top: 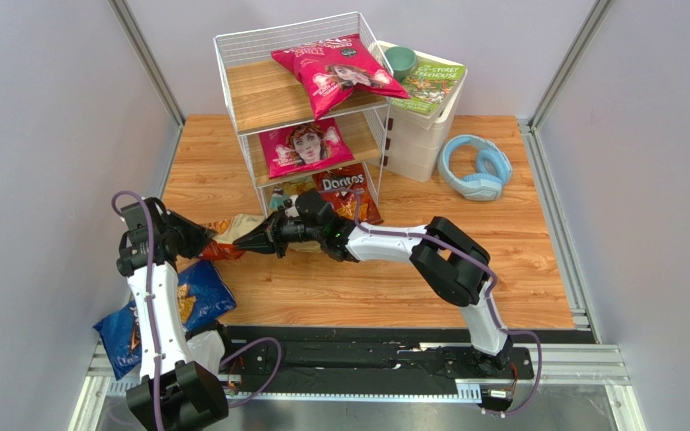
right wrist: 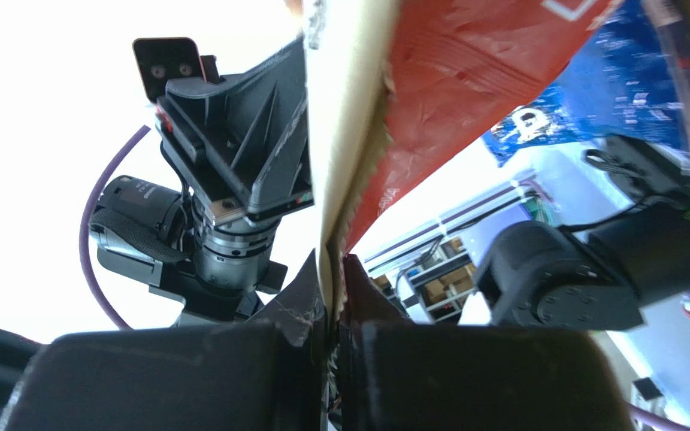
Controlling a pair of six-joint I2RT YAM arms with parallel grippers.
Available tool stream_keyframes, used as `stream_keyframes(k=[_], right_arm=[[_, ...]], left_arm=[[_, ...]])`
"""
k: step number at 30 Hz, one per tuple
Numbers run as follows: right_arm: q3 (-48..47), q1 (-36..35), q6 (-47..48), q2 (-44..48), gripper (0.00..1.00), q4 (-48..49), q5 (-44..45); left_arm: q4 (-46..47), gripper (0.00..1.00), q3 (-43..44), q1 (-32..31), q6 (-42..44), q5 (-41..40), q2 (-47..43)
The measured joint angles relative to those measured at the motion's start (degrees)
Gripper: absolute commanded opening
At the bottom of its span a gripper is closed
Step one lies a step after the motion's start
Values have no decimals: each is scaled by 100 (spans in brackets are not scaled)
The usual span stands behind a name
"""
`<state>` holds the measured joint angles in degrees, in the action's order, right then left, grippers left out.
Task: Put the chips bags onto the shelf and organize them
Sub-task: Pick up the potato chip from the center of the board.
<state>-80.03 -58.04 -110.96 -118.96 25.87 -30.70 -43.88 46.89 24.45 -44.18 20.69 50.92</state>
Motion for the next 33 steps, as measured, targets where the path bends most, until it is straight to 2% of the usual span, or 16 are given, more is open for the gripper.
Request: stream_keyframes(k=[2,4,5,7,8,13,18,23,33], right_arm=[[-90,-55,-92,-87,0,149,13],[-175,-118,-173,-166,3,280,9],[-188,-142,-188,-184,16,343,9],[-186,-168,-258,-199,25,461,9],[-168,-175,-262,-203,36,619,-39],[98,-197,-328,-170,51,1231,-214],[581,-131,-328,-50,57,1255,-315],[741,39,-328,81,58,1231,-354],[863,837,-321,409,60,986,-391]], left_arm=[[26,1,50,2,9,-131,9],[111,0,83,2,28,-216,15],[151,0,101,7,44,-223,24],[212,0,151,4,111,-192,61],[304,0,168,4,197,-151,92],[341,0,442,20,761,118,407],[275,0,457,120,1226,450,573],[223,0,437,188,1449,595,560],[262,0,160,195,1788,846,295]])
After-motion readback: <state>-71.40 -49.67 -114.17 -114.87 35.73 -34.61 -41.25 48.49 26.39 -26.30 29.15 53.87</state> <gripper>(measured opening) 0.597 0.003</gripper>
